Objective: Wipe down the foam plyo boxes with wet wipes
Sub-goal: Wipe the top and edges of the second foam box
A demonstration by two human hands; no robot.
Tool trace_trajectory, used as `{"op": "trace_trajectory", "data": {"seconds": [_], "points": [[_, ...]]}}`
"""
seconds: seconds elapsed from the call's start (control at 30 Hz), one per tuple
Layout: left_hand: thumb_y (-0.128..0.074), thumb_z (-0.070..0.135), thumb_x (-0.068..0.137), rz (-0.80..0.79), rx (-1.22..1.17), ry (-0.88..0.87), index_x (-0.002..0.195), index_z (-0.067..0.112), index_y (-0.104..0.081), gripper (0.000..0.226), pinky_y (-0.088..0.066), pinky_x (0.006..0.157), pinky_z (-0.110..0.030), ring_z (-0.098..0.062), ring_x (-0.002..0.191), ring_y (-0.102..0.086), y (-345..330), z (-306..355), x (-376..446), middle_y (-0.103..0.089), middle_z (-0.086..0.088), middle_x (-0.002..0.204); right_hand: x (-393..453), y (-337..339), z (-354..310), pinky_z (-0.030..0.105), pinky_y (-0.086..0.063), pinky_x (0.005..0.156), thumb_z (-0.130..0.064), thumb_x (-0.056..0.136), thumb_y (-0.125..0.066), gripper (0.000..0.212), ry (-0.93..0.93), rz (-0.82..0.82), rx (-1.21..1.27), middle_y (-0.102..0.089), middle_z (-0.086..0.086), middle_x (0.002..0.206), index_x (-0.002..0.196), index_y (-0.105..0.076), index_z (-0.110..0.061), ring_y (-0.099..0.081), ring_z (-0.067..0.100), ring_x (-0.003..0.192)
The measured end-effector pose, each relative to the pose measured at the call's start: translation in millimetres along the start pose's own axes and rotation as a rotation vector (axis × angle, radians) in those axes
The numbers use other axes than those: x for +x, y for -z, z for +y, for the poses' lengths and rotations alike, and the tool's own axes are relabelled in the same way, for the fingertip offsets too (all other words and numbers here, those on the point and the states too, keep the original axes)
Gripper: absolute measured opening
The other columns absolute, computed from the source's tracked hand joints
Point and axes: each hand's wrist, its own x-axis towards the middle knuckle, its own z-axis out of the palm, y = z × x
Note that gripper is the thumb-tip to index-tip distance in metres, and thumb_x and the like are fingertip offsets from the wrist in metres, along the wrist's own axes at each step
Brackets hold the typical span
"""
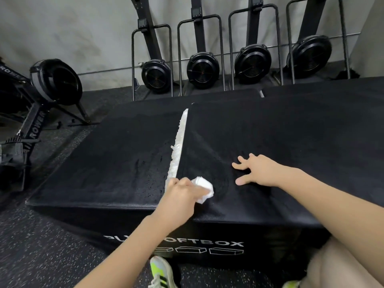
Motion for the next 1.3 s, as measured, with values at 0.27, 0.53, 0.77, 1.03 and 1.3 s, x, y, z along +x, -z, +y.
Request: {"op": "trace_trajectory", "data": {"seconds": [0.27, 0.53, 0.77, 1.03, 1.3], "points": [[-0.042, -0.008, 0.055, 0.107, -0.099, -0.043, 0.081, 0.025, -0.061, 0.046, -0.042, 0.062, -0.034, -0.018, 0.063, -0.036, 7.7, 73.6, 26.1, -0.036, 0.017, 0.078, -5.8, -1.4, -4.4, 0.033, -0.02, 0.115, -0.055, 0.096, -0.054, 0.069, -0.003, 0.017, -0.046, -0.014, -0.002, 0.166, 0.156, -0.026, -0.035, -0.015, 0.028, 0.151], [-0.052, -0.009, 0.073, 0.159, -0.079, -0.032, 0.112, 0.043, -0.063, 0.066, -0.036, 0.089, -0.033, -0.008, 0.081, -0.049, -7.5, 23.9, -39.3, -0.06, 0.017, 0.081, -4.0, -3.5, -2.0, 0.044, -0.019, 0.12, -0.052, 0.096, -0.055, 0.068, -0.01, 0.025, 0.003, -0.014, -0.005, 0.166, 0.156, -0.027, -0.035, -0.007, 0.029, 0.153], [-0.046, -0.004, 0.063, 0.162, 0.018, 0.193, 0.09, 0.033, -0.066, 0.05, -0.04, 0.071, -0.037, -0.021, 0.071, -0.045, -0.6, 57.9, -8.8, -0.043, 0.008, 0.064, -5.4, -2.4, -2.4, 0.037, -0.018, 0.119, -0.052, 0.096, -0.057, 0.068, -0.004, 0.032, 0.011, -0.015, -0.004, 0.166, 0.155, -0.029, -0.035, -0.011, 0.028, 0.152], [-0.073, 0.008, 0.081, 0.25, -0.099, -0.046, 0.103, 0.037, -0.06, 0.039, -0.039, 0.086, -0.036, -0.011, 0.087, -0.051, -21.8, 100.1, -48.9, -0.06, 0.021, 0.091, -7.2, -6.4, -0.6, 0.036, -0.018, 0.117, -0.054, 0.096, -0.054, 0.067, -0.01, 0.046, 0.03, -0.014, -0.006, 0.166, 0.155, -0.026, -0.038, -0.011, 0.028, 0.152], [-0.065, 0.02, 0.093, 0.446, 0.014, 0.006, 0.092, 0.029, -0.067, 0.01, -0.033, 0.094, -0.03, -0.014, 0.098, -0.057, -16.0, 8.8, -95.4, -0.065, 0.02, 0.088, -3.9, -10.4, 3.8, 0.038, -0.017, 0.118, -0.055, 0.095, -0.056, 0.066, -0.009, 0.055, 0.078, -0.016, -0.007, 0.165, 0.153, -0.029, -0.04, -0.01, 0.028, 0.152]]}}
